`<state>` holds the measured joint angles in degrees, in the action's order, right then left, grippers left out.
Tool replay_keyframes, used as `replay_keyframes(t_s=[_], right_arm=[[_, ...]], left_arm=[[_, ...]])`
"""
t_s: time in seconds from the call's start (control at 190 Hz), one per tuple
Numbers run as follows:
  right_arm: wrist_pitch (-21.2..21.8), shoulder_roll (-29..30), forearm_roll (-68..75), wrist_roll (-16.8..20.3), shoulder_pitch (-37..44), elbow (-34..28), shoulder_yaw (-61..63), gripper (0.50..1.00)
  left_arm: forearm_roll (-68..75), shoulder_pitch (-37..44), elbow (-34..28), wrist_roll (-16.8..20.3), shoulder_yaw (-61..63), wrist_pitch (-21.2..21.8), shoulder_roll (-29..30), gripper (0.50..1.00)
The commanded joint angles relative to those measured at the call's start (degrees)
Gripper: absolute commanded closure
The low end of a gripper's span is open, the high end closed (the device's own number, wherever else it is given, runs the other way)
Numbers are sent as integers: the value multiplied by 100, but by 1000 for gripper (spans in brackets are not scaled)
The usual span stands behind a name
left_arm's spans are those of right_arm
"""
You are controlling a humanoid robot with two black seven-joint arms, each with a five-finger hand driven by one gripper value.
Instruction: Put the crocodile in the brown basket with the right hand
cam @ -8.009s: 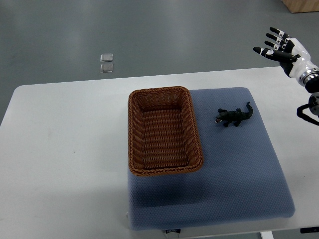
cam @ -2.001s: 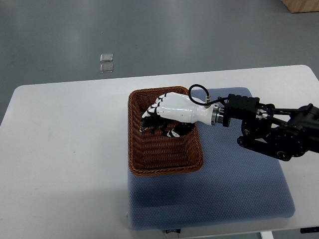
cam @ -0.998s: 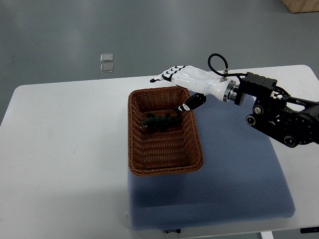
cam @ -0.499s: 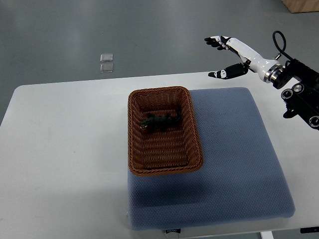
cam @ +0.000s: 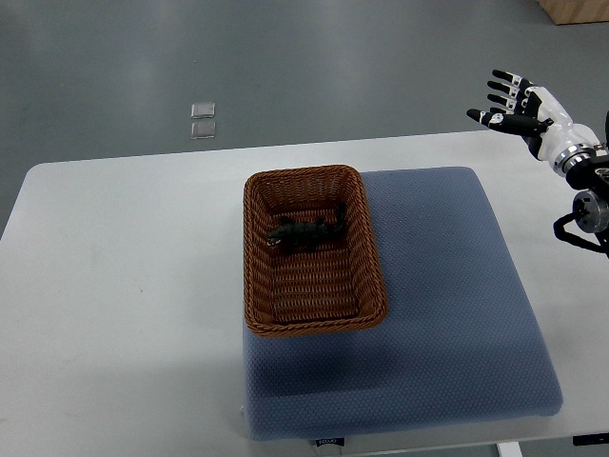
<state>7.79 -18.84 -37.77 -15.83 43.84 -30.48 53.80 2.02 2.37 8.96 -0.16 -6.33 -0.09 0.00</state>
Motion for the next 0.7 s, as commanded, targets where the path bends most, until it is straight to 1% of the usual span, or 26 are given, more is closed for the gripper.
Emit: replay_keyframes(t_s=[0.0, 0.242, 0.478, 0.693], right_arm=[[-15, 21, 121, 10, -7, 25, -1, 603], [-15, 109, 156, -52, -148, 7, 105, 570], [47, 179, 235, -69, -218, -45, 131, 570], [55, 460, 208, -69, -350, -54, 711, 570]], left_arm=[[0, 0, 0, -1, 0, 0, 0, 500], [0, 0, 0, -1, 0, 0, 0, 500], [0, 0, 0, -1, 0, 0, 0, 500], [0, 0, 0, -1, -8, 0, 0, 500]])
